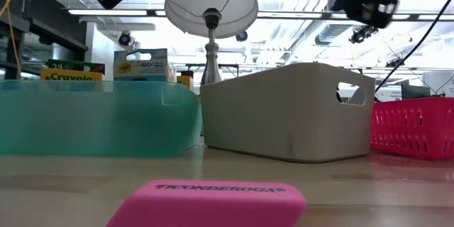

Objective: Pick & Place School Supplies
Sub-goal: Put the pink eraser into the red bin

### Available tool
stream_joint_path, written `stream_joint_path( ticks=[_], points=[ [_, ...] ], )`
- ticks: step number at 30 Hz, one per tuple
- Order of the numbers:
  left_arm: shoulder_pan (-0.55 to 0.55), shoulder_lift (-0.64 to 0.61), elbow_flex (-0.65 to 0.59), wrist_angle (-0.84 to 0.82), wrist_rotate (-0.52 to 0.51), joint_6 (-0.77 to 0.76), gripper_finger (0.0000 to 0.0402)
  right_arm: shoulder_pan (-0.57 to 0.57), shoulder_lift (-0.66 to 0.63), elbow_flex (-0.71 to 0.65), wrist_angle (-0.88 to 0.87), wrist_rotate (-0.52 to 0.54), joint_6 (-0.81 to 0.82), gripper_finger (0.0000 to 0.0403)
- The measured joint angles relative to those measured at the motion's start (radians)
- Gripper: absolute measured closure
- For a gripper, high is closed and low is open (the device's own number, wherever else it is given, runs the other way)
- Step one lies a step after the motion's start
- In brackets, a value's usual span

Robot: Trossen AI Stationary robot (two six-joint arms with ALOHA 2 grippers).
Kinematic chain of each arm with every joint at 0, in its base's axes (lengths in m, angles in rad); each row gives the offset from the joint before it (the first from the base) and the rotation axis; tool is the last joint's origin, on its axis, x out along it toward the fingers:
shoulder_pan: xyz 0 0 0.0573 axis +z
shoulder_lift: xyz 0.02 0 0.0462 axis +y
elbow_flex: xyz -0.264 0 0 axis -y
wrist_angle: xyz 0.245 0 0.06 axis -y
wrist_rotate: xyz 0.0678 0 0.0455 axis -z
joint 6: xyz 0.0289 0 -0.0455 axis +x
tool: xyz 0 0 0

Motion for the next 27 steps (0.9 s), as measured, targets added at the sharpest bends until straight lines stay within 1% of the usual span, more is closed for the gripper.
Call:
stream_joint_path(
  ticks=[9, 11, 14, 18, 21, 25, 27],
  points=[
    [0.000, 0.000, 0.000, 0.023, 0.000, -0.003, 0.0245, 0.000, 0.053, 0.000, 0.262, -0.028, -0.283, 0.0306],
    [0.000, 0.000, 0.000, 0.023, 0.000, -0.003, 0.0245, 0.000, 0.063, 0.015, 0.291, -0.026, -0.345, 0.0306],
    [0.000, 0.000, 0.000, 0.023, 0.000, -0.003, 0.0245, 0.000, 0.089, 0.070, 0.291, -0.024, -0.425, 0.0306],
    [0.000, 0.000, 0.000, 0.023, 0.000, -0.011, 0.0245, 0.000, 0.164, 0.166, 0.266, -0.022, -0.535, 0.0306],
    [0.000, 0.000, 0.000, 0.023, 0.000, -0.012, 0.0245, 0.000, 0.239, 0.243, 0.189, -0.024, -0.593, 0.0306],
    [0.000, 0.000, 0.000, 0.022, 0.000, -0.014, 0.0245, 0.000, 0.320, 0.310, 0.075, -0.027, -0.591, 0.0306],
    [0.000, 0.000, 0.000, 0.021, 0.000, -0.014, 0.0245, 0.001, 0.345, 0.317, 0.063, -0.033, -0.557, 0.0306]
  ],
)
